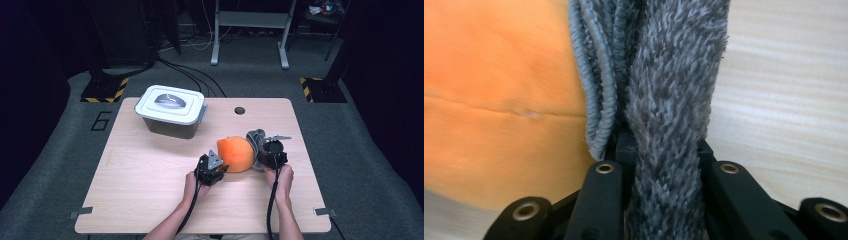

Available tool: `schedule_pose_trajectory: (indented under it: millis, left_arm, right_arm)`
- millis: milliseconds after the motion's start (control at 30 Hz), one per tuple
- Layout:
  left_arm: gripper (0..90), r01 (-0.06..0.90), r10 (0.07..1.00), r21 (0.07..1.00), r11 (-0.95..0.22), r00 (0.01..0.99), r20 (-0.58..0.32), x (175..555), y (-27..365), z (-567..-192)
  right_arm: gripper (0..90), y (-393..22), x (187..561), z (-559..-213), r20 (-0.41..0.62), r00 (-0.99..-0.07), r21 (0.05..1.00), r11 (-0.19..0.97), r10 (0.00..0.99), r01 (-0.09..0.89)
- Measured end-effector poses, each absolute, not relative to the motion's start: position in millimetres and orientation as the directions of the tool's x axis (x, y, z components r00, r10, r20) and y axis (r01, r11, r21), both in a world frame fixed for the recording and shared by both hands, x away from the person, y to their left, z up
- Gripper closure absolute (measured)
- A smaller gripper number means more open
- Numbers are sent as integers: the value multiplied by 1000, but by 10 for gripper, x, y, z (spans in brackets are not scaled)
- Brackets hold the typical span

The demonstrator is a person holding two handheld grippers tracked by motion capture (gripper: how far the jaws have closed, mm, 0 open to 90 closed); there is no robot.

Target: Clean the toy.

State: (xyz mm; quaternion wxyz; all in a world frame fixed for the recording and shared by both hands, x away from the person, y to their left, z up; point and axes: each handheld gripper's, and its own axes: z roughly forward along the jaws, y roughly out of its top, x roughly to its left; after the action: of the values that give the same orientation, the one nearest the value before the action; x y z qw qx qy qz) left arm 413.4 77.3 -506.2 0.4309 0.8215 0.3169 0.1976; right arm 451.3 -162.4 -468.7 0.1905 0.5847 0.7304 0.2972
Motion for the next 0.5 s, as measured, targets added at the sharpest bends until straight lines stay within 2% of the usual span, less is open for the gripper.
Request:
schedule_pose_trajectory:
  millis: [267, 500]
  left_arm:
    - [715, 350, 692, 833, -428, 720, 53, 4138, 774, -5061]
    - [714, 359, 691, 832, -424, 722, 40, 4147, 793, -5057]
  right_arm:
    - [749, -1648, 4598, -4888, 83, -225, 609, 129, 971, 782]
    - [743, -1739, 4486, -4679, 97, -216, 662, 99, 971, 743]
